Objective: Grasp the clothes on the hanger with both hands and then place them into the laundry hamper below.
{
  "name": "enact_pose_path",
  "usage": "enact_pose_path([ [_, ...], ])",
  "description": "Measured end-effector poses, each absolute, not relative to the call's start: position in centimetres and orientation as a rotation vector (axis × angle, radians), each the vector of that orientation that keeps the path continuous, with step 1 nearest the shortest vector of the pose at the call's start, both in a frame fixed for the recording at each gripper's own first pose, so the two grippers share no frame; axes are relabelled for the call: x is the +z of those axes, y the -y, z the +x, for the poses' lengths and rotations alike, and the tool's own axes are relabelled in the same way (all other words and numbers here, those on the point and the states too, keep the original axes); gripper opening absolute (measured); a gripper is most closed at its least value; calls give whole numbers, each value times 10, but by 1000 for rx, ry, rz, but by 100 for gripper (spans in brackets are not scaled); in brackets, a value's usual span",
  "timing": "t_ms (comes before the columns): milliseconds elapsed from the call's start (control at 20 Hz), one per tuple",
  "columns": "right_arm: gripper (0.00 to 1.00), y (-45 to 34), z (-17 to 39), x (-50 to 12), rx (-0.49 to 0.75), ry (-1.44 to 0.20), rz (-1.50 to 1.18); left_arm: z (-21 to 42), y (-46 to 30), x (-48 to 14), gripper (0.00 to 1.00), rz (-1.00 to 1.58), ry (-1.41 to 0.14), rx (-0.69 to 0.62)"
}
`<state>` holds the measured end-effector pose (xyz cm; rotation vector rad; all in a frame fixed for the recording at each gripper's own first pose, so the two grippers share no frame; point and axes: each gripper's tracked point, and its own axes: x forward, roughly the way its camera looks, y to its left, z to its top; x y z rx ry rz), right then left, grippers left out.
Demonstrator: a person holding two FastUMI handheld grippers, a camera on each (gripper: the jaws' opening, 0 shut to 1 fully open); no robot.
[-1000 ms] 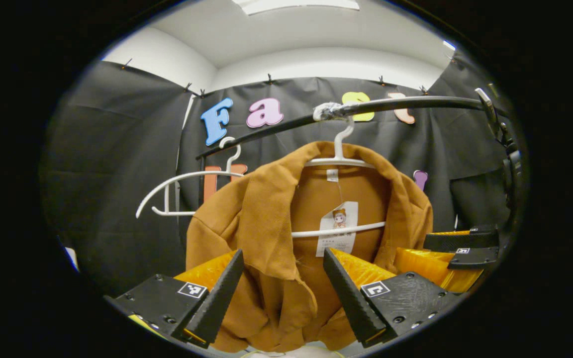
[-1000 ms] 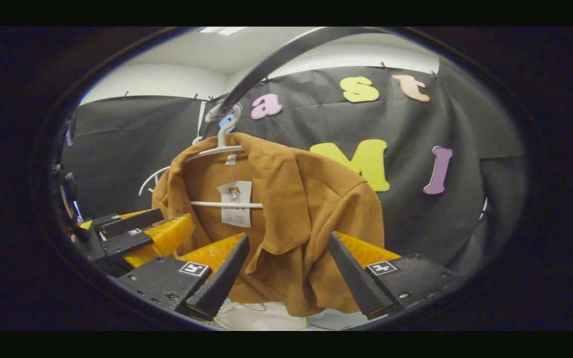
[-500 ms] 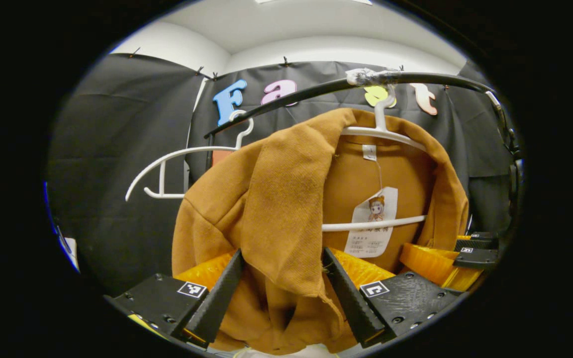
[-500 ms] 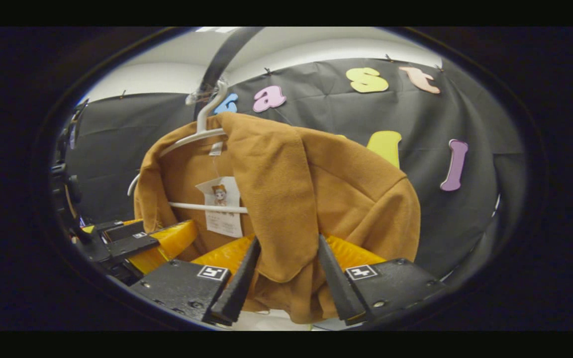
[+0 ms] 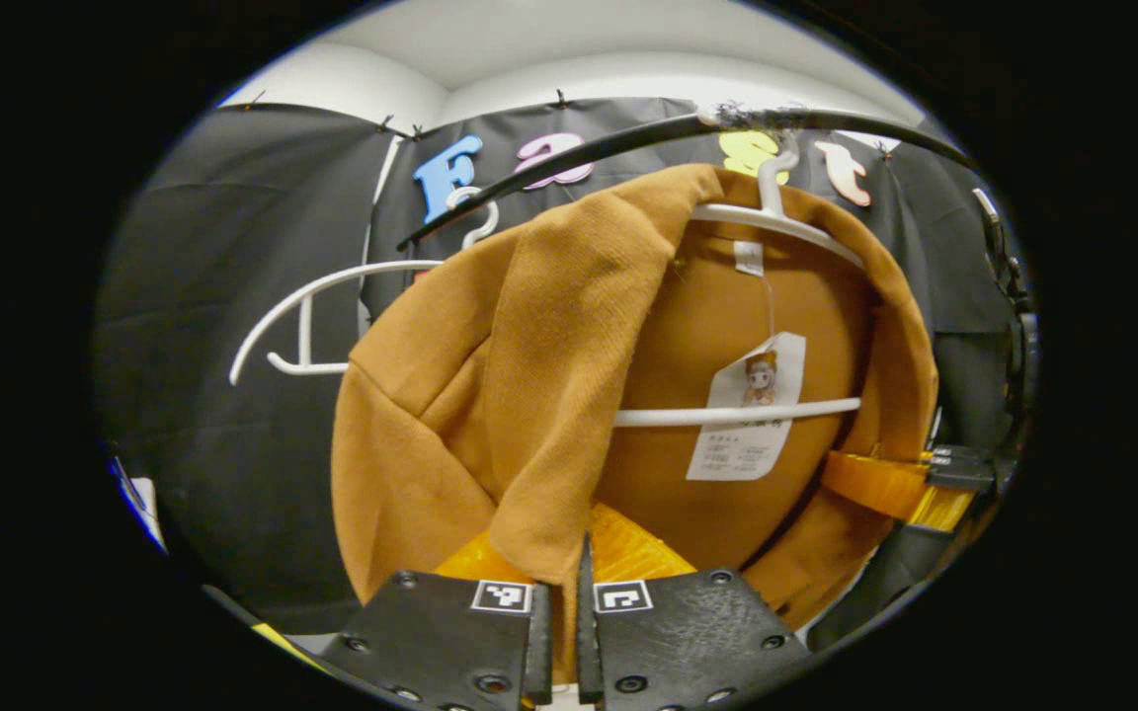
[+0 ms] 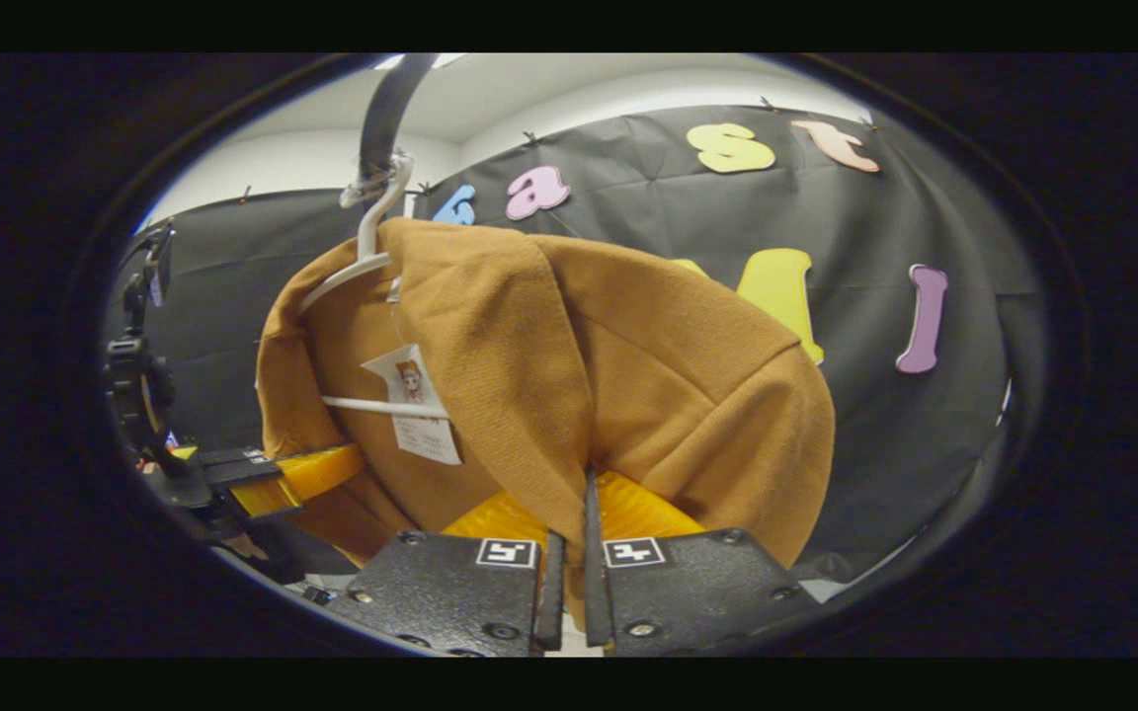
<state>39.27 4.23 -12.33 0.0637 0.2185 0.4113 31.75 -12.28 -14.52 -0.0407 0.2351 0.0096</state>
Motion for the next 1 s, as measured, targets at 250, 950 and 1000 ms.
enact_pose_path([
  [250, 8, -35, 399, -124, 509, -245, 110, 323, 124, -147, 1, -62, -239, -25],
  [950, 6, -61, 332, -77, 1146, -323, 553, 306, 96, -97, 1, -206, -187, -111],
  [1000, 6, -61, 325, -70, 1192, -307, 562, 303, 96, -89, 5, -220, -175, -120],
])
